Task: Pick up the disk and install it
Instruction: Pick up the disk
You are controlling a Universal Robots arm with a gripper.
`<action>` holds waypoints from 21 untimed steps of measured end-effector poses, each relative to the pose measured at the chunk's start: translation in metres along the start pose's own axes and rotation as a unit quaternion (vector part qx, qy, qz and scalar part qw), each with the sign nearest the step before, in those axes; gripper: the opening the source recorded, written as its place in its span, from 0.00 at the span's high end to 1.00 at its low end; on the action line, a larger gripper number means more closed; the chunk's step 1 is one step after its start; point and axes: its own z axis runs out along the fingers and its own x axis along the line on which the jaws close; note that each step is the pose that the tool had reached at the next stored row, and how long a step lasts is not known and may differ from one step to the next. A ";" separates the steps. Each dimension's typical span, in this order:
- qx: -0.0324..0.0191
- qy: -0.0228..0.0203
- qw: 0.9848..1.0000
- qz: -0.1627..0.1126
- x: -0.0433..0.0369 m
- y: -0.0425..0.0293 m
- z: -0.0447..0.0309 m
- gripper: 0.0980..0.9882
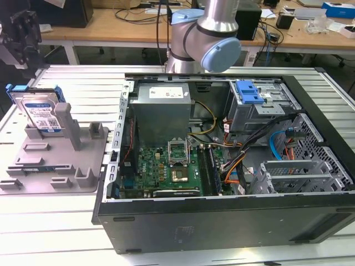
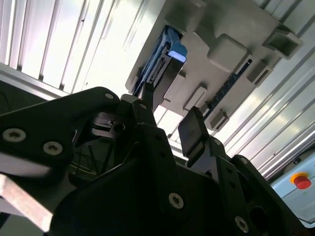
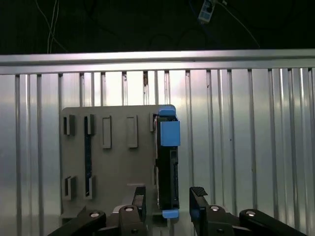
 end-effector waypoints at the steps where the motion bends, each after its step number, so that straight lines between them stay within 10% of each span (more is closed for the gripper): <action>1: 0.000 0.000 1.000 0.000 -0.0009 0.0023 0.0002 0.57; 11: 0.000 0.002 1.000 0.000 -0.0076 0.0360 0.0046 0.57; 21: 0.000 0.003 1.000 0.000 -0.0074 0.0397 0.0116 0.57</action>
